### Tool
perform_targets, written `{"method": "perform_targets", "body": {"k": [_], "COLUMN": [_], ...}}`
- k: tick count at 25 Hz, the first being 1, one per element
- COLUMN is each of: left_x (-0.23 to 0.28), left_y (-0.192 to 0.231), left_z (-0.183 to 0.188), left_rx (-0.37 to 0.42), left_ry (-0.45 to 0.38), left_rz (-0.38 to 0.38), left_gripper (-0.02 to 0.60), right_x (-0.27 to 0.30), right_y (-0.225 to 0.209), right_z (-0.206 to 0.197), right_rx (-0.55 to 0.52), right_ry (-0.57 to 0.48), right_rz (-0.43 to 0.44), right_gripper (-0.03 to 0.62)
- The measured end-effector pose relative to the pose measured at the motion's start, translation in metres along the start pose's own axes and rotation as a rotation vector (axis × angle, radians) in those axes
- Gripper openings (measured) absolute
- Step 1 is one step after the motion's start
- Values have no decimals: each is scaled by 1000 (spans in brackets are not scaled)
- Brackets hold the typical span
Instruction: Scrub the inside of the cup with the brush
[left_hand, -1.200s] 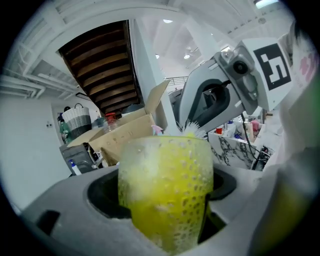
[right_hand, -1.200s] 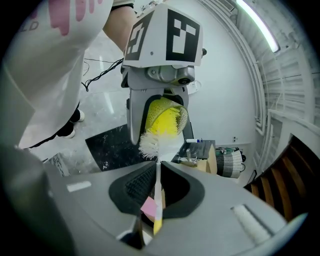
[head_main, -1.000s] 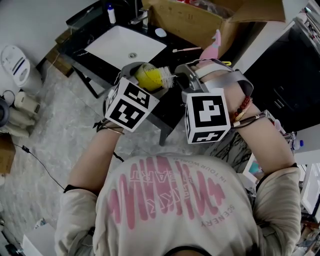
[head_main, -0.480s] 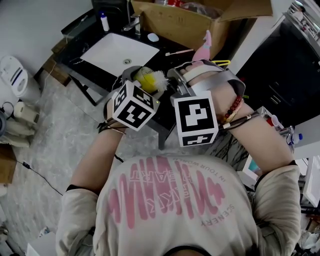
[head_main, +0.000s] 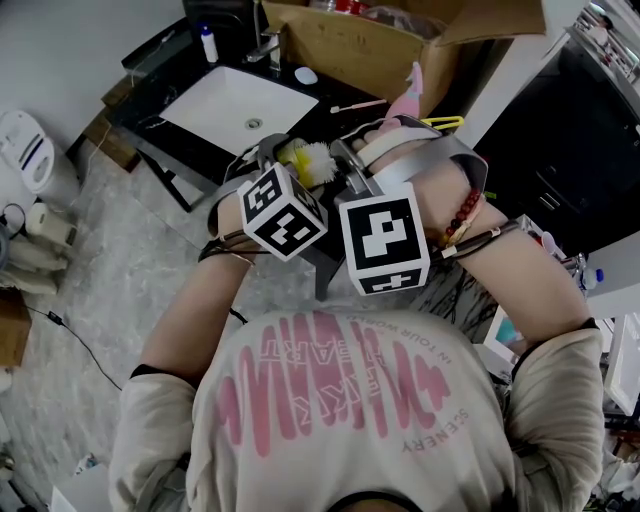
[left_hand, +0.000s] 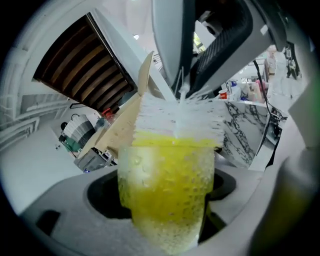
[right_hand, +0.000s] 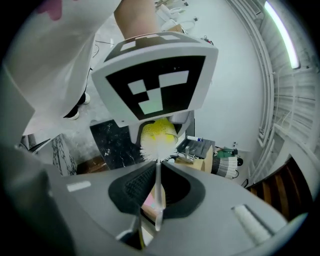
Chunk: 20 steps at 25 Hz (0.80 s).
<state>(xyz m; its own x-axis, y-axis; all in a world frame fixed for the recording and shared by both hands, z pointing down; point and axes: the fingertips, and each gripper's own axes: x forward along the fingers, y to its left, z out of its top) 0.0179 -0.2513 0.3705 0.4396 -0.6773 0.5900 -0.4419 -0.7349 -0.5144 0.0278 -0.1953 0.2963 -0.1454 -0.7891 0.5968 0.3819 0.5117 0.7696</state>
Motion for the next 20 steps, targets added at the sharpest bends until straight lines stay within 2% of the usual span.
{"method": "perform_targets", "body": {"k": [11,13,17,20], "left_x": [10,11,13,12], "left_y": [-2,-7,-12,-15], "left_z": [-13,-14,-19,-22], "left_rx": [126,202,442,524], "left_ry": [57,63,81,74], "left_rz": [-8,-18,-20,-37], "left_gripper": [400,402,402,402], "right_x": [6,5,5,5], "right_y": [-1,0,4,5], "right_z": [8,7,4,5], "right_rx": [-28,-30,-26,-14], "right_ry": [-20,-23,-33,-46], "right_rz": [35,46,71,78], "right_gripper": [48,49,49,49]}}
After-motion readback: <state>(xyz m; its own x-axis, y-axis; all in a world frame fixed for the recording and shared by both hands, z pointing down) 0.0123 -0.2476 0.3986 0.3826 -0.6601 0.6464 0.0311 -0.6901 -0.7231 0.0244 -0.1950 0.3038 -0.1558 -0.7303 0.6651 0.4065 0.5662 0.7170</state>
